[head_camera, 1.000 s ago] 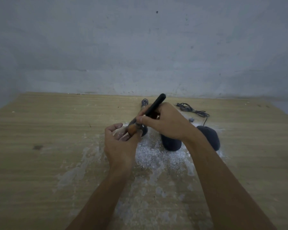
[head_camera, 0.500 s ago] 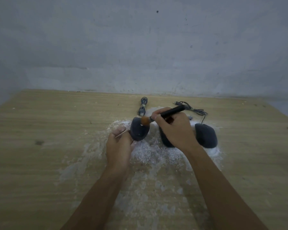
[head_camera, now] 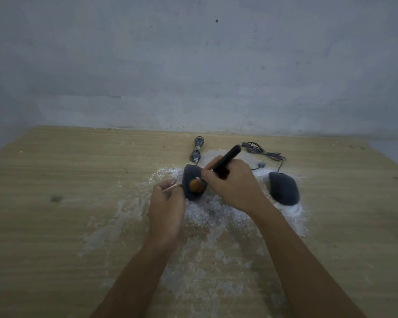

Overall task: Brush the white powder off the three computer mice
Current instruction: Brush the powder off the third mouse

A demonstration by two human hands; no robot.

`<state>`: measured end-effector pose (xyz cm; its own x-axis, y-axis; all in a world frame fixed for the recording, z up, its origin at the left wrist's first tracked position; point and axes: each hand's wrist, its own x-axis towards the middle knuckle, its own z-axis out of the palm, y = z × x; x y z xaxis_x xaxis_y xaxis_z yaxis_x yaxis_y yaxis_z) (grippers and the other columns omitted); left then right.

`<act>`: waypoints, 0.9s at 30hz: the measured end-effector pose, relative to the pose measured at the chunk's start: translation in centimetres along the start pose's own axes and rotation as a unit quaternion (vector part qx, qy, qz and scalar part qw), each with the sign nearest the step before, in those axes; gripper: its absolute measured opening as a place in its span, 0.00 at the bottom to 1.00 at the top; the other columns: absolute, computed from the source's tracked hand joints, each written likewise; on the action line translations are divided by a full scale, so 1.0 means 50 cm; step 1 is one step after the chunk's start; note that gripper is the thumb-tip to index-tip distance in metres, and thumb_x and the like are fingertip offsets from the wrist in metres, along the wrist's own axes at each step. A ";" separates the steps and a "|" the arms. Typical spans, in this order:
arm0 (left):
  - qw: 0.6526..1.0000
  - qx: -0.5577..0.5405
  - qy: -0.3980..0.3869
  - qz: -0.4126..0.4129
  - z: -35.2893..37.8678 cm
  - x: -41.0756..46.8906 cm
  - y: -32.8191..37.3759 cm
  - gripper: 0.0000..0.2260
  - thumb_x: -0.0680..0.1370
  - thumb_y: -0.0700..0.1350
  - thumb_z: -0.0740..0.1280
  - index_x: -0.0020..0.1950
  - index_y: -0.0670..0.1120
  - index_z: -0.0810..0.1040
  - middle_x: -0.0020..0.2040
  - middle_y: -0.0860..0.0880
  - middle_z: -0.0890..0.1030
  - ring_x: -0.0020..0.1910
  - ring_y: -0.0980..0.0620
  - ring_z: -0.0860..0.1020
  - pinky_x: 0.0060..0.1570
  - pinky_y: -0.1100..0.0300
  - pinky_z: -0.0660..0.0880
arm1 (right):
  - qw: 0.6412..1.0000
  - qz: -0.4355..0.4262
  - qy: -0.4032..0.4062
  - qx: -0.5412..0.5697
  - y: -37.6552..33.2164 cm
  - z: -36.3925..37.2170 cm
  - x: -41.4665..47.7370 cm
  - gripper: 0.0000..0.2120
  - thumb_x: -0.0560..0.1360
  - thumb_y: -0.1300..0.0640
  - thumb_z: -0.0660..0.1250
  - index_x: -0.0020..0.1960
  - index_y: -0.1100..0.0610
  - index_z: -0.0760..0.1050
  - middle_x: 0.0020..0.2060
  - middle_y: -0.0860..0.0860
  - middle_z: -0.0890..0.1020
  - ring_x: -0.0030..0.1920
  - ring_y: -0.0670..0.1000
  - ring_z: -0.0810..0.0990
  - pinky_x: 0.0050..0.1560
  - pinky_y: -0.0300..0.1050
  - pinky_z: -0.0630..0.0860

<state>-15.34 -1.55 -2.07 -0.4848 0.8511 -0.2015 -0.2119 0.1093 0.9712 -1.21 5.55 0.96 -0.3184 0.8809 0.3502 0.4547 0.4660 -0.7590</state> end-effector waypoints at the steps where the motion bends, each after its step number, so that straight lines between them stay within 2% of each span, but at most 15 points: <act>1: 1.000 0.005 0.001 0.001 -0.001 0.000 -0.001 0.10 0.78 0.42 0.64 0.54 0.58 0.74 0.52 0.48 0.84 0.52 0.46 0.83 0.60 0.42 0.78 | 1.000 0.004 0.008 0.001 -0.003 0.001 0.012 0.08 0.76 0.51 0.71 0.43 0.55 0.82 0.30 0.54 0.80 0.28 0.48 0.76 0.27 0.39 0.71; 5: 1.000 0.023 -0.001 0.004 -0.003 -0.005 -0.001 0.11 0.77 0.43 0.65 0.55 0.58 0.74 0.53 0.49 0.83 0.51 0.51 0.82 0.58 0.46 0.79 | 0.999 0.011 -0.014 -0.047 -0.019 0.012 0.071 0.11 0.78 0.49 0.71 0.48 0.57 0.84 0.33 0.48 0.80 0.31 0.42 0.75 0.28 0.29 0.68; 9: 0.999 0.034 -0.014 0.001 -0.008 -0.014 0.006 0.12 0.74 0.46 0.66 0.54 0.59 0.74 0.52 0.50 0.83 0.52 0.51 0.83 0.58 0.47 0.79 | 0.998 0.051 0.031 0.026 -0.017 0.027 0.110 0.08 0.77 0.54 0.73 0.53 0.56 0.85 0.37 0.42 0.81 0.31 0.32 0.77 0.30 0.25 0.68; 12: 0.999 0.037 -0.021 -0.006 -0.016 -0.016 0.010 0.13 0.72 0.47 0.67 0.55 0.57 0.75 0.52 0.50 0.84 0.53 0.47 0.83 0.60 0.45 0.78 | 0.989 0.079 0.080 0.099 -0.011 0.011 0.109 0.05 0.76 0.54 0.75 0.51 0.53 0.86 0.41 0.44 0.85 0.35 0.32 0.79 0.33 0.26 0.71; 14: 0.999 0.045 -0.016 0.000 -0.017 -0.017 0.013 0.12 0.73 0.47 0.67 0.55 0.57 0.75 0.51 0.50 0.84 0.53 0.46 0.84 0.59 0.45 0.79 | 0.982 0.091 0.099 0.131 -0.005 -0.012 0.094 0.02 0.77 0.53 0.74 0.47 0.49 0.86 0.38 0.42 0.86 0.36 0.35 0.81 0.34 0.29 0.73; 17: 0.997 0.070 0.001 0.035 -0.015 -0.017 0.018 0.07 0.78 0.46 0.67 0.53 0.57 0.76 0.53 0.52 0.83 0.52 0.50 0.83 0.59 0.45 0.79 | 0.972 0.114 0.122 0.163 0.009 -0.048 0.060 0.05 0.78 0.51 0.73 0.44 0.45 0.84 0.32 0.42 0.85 0.30 0.39 0.80 0.29 0.33 0.73; 19: 0.995 0.083 0.010 0.058 -0.009 -0.022 0.018 0.05 0.80 0.45 0.66 0.54 0.55 0.77 0.53 0.53 0.82 0.53 0.52 0.82 0.59 0.45 0.79 | 0.962 0.123 0.127 0.206 0.020 -0.071 0.033 0.05 0.79 0.52 0.71 0.46 0.47 0.84 0.32 0.45 0.84 0.26 0.41 0.75 0.27 0.37 0.71; 21: 0.991 0.091 0.026 0.099 -0.001 -0.027 0.016 0.05 0.81 0.44 0.66 0.54 0.53 0.78 0.52 0.55 0.82 0.50 0.58 0.81 0.55 0.51 0.80 | 0.949 0.126 0.129 0.259 0.032 -0.095 0.007 0.08 0.81 0.55 0.68 0.47 0.50 0.85 0.32 0.46 0.84 0.26 0.43 0.72 0.25 0.38 0.68; 24: 0.982 0.093 0.028 0.162 0.026 -0.043 0.013 0.08 0.80 0.39 0.65 0.52 0.51 0.81 0.48 0.58 0.82 0.42 0.70 0.79 0.39 0.72 0.76 | 0.933 0.138 0.166 0.289 0.052 -0.145 -0.032 0.15 0.82 0.58 0.65 0.41 0.50 0.85 0.30 0.52 0.79 0.24 0.47 0.68 0.24 0.41 0.65; 26: 0.977 0.106 -0.005 0.183 0.058 -0.056 0.008 0.08 0.80 0.39 0.65 0.50 0.51 0.81 0.45 0.58 0.83 0.39 0.70 0.79 0.35 0.76 0.73 | 0.929 0.147 0.214 0.264 0.068 -0.185 -0.060 0.13 0.82 0.58 0.66 0.41 0.51 0.83 0.32 0.59 0.78 0.25 0.49 0.69 0.27 0.46 0.65; 27: 0.975 0.115 -0.029 0.190 0.075 -0.063 0.004 0.07 0.80 0.40 0.66 0.50 0.51 0.81 0.44 0.58 0.83 0.39 0.70 0.79 0.35 0.77 0.72 | 0.926 0.148 0.242 0.248 0.079 -0.205 -0.073 0.10 0.81 0.60 0.67 0.43 0.52 0.81 0.34 0.59 0.81 0.25 0.49 0.71 0.27 0.46 0.68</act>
<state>-10.67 -2.28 -0.73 -0.4416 0.8792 0.1786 0.1730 -0.1119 0.9786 10.26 5.02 2.30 0.2229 0.9540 0.2005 -0.0143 0.2089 -0.9778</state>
